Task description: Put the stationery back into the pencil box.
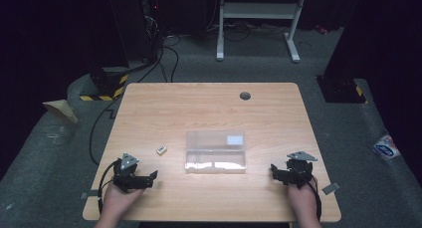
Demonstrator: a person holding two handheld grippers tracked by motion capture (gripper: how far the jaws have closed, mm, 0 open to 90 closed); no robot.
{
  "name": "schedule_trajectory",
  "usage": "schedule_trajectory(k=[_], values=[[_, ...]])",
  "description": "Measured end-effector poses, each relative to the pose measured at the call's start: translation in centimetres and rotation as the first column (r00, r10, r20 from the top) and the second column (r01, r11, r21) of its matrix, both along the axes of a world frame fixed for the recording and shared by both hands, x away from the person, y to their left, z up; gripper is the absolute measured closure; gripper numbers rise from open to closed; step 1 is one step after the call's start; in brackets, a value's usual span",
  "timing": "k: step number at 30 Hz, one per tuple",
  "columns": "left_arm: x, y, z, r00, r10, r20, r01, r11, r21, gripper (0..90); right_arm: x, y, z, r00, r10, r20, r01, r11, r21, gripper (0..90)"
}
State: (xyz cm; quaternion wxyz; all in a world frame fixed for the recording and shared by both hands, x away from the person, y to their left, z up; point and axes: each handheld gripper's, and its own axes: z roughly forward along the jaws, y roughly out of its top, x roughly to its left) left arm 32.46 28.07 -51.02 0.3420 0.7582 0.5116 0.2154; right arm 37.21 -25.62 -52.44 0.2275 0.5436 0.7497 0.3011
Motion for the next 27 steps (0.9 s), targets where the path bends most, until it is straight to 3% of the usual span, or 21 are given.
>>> schedule_trajectory(k=[7,11,19,27], values=[[0.6,-0.7,0.4,0.9998,-0.019,0.011,0.019,0.9998,-0.004,0.5,0.0,0.0,0.0,1.0000,0.009,-0.002,-0.009,1.0000,0.001,8.1],[1.1,-0.7,-0.1,0.9994,-0.025,-0.024,0.026,0.9994,0.024,0.5,0.0,0.0,0.0,0.9999,0.014,0.000,-0.014,0.9999,-0.003,8.1],[2.2,-0.7,-0.1,0.9995,-0.023,-0.023,0.023,0.9996,0.014,0.8,0.0,0.0,0.0,0.9999,0.014,0.000,-0.014,0.9999,-0.003,8.2],[3.5,-1.1,-0.1,0.9997,-0.024,0.006,0.024,0.9995,-0.020,2.4,0.0,0.0,0.0,0.9999,0.016,0.000,-0.016,0.9999,-0.003,8.1]])
